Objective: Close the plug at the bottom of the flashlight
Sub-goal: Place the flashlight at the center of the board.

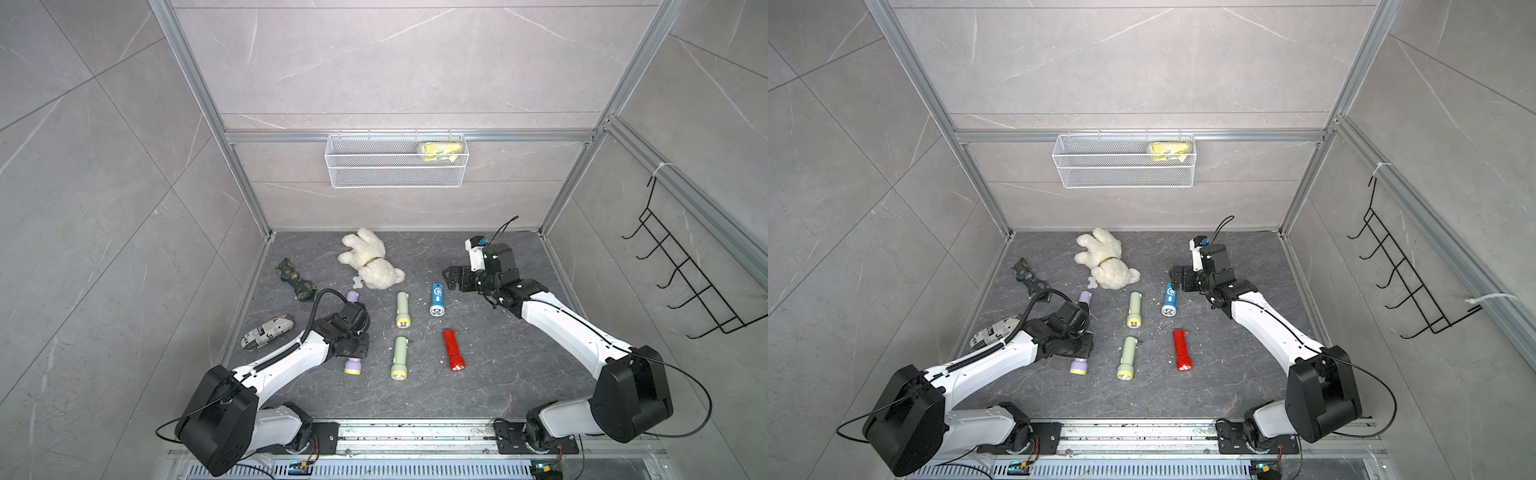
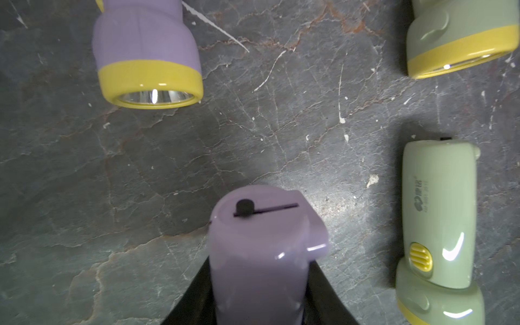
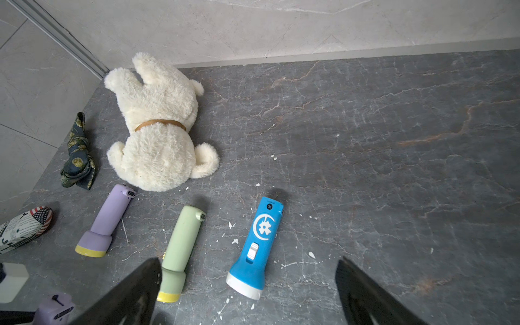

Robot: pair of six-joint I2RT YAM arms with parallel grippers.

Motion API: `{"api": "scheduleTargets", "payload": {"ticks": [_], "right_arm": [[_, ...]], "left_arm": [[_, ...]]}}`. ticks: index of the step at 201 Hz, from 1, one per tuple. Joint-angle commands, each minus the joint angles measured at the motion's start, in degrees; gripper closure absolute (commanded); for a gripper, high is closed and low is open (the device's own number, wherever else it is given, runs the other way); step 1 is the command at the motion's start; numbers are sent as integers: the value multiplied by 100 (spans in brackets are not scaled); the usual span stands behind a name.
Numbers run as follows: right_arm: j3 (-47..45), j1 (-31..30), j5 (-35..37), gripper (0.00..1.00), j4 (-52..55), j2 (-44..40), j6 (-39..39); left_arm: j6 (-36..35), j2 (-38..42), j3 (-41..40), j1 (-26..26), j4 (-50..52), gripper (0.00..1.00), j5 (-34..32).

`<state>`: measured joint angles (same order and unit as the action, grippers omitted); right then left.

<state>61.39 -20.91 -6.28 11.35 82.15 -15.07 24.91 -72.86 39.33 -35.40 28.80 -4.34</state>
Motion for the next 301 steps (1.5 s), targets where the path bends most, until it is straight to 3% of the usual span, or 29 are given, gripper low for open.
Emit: {"api": "scheduleTargets", "payload": {"ticks": [1,71,107,150,185,191,199,247,301], "right_arm": [[-61,25,-110,0,-5,-70,-31],[-91,52,-83,0,-10,-67,-33],[-126,52,-76,0,-44,-111,-31],[-212,60,-71,0,-110,-198,-31],[-354,60,-75,0,-264,-357,-35],[-396,64,-56,0,-306,-419,-40],[-440,60,-36,0,-346,-487,-32],[-485,70,51,0,-219,-818,47],[-584,74,347,0,-127,-1088,66]], "left_arm": [[120,-88,-50,90,-373,100,139],[117,-763,-154,213,-390,93,564],[94,-964,-98,231,-388,63,732],[-33,-1009,289,249,56,58,839],[-209,-811,880,248,769,53,518],[-245,-794,964,244,882,41,476],[-258,-789,1060,251,1039,37,420],[179,-739,1714,138,1511,36,426],[1174,-1213,2437,-1109,1445,36,13]]}}
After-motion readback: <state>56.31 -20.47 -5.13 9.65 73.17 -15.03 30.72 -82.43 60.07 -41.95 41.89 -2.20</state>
